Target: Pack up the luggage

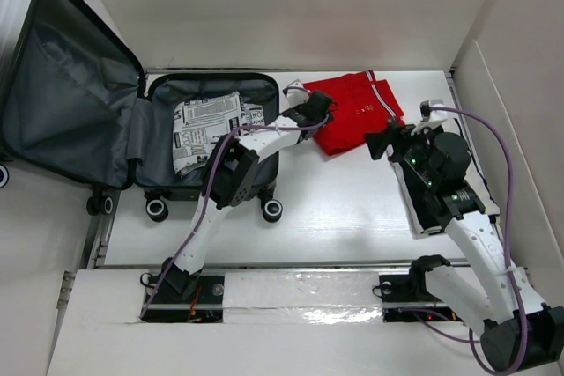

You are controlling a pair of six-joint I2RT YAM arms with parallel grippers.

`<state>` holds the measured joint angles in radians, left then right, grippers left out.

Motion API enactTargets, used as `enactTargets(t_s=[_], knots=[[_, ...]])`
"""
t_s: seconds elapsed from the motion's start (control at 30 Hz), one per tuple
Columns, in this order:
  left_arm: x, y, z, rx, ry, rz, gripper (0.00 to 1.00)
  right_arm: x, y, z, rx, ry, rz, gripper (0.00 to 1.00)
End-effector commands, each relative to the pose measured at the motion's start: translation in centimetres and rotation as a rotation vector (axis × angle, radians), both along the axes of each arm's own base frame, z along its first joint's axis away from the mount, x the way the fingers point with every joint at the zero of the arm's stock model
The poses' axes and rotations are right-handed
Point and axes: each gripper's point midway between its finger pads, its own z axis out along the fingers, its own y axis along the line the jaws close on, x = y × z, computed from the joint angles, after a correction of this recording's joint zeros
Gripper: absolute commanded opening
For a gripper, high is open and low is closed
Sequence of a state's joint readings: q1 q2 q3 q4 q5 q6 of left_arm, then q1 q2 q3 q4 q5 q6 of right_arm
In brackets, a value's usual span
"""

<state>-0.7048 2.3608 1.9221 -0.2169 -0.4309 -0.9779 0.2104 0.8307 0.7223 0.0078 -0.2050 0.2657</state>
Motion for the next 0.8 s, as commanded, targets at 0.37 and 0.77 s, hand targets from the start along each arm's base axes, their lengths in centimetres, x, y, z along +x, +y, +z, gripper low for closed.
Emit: enactTargets(t_s=[0.37, 0.77], knots=[[3.6, -2.4, -3.2, -0.184, 0.062, -0.052, 0.66, -1.1, 1.5, 1.9, 0.003, -0.066, 0.093, 0.92], [5.9, -5.3, 1.4, -0.323, -0.110, -0.170, 0.00, -4.6, 2.8, 5.8, 0.071, -0.159, 0.184, 0.89]])
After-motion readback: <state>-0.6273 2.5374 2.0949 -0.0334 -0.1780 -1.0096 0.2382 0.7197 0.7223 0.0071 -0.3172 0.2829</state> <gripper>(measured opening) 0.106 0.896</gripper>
